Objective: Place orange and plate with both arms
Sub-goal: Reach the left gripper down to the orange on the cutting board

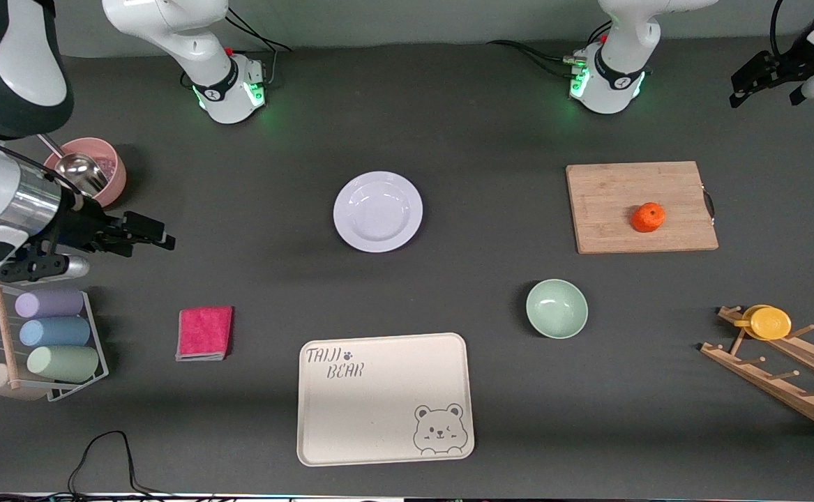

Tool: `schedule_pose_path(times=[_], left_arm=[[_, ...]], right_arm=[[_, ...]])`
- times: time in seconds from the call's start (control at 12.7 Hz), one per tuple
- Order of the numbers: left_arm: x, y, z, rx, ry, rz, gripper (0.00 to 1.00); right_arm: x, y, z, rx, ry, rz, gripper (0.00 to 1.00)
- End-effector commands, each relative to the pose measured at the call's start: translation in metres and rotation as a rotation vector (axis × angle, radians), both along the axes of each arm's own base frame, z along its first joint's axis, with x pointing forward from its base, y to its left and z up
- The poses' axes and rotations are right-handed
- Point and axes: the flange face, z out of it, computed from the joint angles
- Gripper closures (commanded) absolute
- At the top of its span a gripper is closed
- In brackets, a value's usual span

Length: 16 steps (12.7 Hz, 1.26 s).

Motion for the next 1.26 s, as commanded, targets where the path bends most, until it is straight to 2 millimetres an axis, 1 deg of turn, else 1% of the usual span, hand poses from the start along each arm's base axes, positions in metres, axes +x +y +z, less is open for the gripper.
schedule_pose_path(times=[0.0,0.16,0.32,0.55,0.71,0.79,0.95,1.18], left_arm=[[0.004,-0.004,-0.06,0.0,-0.012,-0.024,0.0],[0.012,-0.004,-0.107,-0.002,0.006,-0.024,0.0],[0.012,-0.005,-0.149,-0.002,-0.009,-0.029,0.0],[0.006,-0.007,-0.207,-0.002,-0.035,-0.034,0.0],[0.003,-0.009,-0.244,-0.001,-0.053,-0.04,0.0],[0.0,-0.009,-0.262,-0.001,-0.067,-0.043,0.0],[0.002,-0.01,-0.291,-0.001,-0.076,-0.045,0.0],[0.005,-0.01,-0.329,0.001,-0.084,-0.055,0.0]], right_arm=[[0.003,0.014,-0.011,0.019,-0.003,-0.027,0.0],[0.005,0.015,-0.016,0.017,-0.004,-0.029,0.0],[0.008,0.018,-0.027,0.014,0.011,-0.025,0.0],[0.021,0.017,-0.057,0.004,0.029,-0.037,0.0],[0.033,0.007,-0.08,-0.004,0.051,-0.037,0.0],[0.039,0.006,-0.092,0.002,0.062,-0.037,0.0],[0.054,0.012,-0.108,0.07,0.081,-0.067,0.0],[0.07,0.015,-0.123,0.125,0.091,-0.098,0.0]])
